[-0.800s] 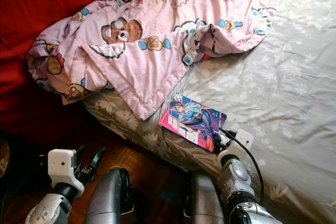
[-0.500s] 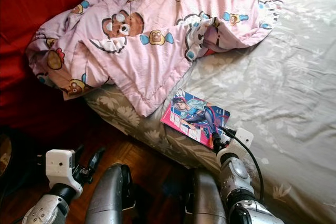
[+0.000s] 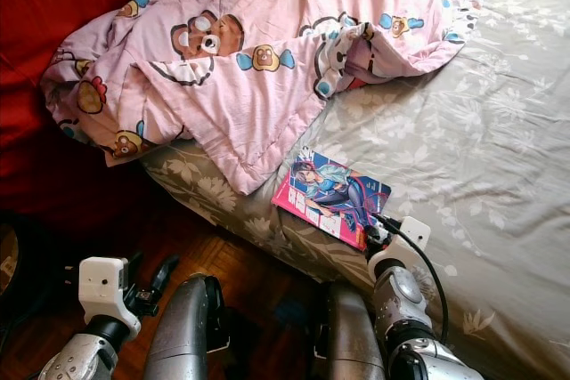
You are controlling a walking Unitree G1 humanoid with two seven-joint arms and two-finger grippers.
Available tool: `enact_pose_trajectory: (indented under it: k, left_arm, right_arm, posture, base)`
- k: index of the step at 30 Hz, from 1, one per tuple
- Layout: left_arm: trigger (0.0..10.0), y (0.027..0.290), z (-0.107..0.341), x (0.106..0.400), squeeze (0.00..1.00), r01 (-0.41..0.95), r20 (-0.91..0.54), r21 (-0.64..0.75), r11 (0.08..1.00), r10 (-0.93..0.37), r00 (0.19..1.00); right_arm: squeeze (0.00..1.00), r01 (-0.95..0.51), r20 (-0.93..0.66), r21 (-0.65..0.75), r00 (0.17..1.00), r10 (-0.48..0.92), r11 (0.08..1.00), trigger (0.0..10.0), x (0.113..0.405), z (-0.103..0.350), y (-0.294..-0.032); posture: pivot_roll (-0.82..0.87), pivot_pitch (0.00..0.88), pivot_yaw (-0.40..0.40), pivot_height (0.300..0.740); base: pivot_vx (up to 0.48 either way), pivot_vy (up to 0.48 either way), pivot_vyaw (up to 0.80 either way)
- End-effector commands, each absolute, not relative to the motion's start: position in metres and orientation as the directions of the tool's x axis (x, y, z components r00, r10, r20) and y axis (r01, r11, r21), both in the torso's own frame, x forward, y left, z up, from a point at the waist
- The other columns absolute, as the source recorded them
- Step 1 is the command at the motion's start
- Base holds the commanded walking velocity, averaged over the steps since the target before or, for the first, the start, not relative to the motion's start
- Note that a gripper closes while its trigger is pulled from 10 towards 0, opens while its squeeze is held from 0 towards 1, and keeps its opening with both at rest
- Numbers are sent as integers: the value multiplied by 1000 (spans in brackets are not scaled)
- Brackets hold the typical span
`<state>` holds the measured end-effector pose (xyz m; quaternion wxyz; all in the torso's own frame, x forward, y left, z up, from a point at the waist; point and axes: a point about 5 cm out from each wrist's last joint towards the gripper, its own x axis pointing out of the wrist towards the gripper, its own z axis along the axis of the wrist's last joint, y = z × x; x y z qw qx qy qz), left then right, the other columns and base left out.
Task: Clean up the room
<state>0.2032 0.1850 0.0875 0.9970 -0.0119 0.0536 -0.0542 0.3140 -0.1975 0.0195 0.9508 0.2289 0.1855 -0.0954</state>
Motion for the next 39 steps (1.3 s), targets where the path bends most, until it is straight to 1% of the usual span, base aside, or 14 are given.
enact_pose_trajectory:
  k: [1, 21, 22, 26, 29, 35, 37, 39]
  left_arm:
    - [10000, 187, 84, 199, 0, 103, -141, -21, 994, -105, 984]
    - [10000, 186, 81, 211, 0, 96, -127, -20, 995, -97, 987]
    - [10000, 187, 79, 219, 0, 90, -120, -22, 996, -92, 988]
    - [10000, 187, 78, 227, 0, 83, -111, -24, 996, -85, 990]
    - [10000, 188, 75, 236, 0, 71, -103, -31, 997, -74, 992]
    - [10000, 188, 71, 245, 0, 63, -94, -38, 997, -66, 993]
    - [10000, 188, 67, 249, 0, 50, -93, -54, 997, -55, 994]
    - [10000, 188, 66, 249, 0, 47, -96, -56, 997, -53, 994]
  right_arm:
    - [0, 292, -439, 400, 893, -98, 869, 0, 306, 10, -198]
    - [0, 279, -424, 397, 901, -94, 874, 0, 308, 12, -197]
    - [0, 283, -425, 395, 900, -99, 874, 0, 308, 12, -196]
    - [0, 287, -421, 391, 901, -108, 874, 0, 307, 11, -195]
    - [0, 282, -375, 365, 917, -137, 887, 0, 307, 14, -197]
    - [0, 277, -299, 368, 939, -169, 888, 0, 304, 19, -203]
    - [0, 259, -238, 337, 954, -184, 905, 0, 298, 22, -210]
    - [0, 248, -222, 323, 958, -182, 913, 0, 296, 23, -211]
  posture:
    - [74, 372, 17, 621]
    - [63, 314, 9, 621]
    - [51, 269, 3, 621]
    - [43, 241, 0, 621]
    - [17, 200, -6, 621]
    - [-5, 164, -13, 621]
    - [-26, 140, -15, 621]
    - [-29, 137, -15, 621]
  base:
    - [0, 0, 0]
    - [0, 0, 0]
    - [0, 0, 0]
    - [0, 0, 0]
    - [0, 0, 0]
    - [0, 0, 0]
    - [0, 0, 0]
    - [0, 0, 0]
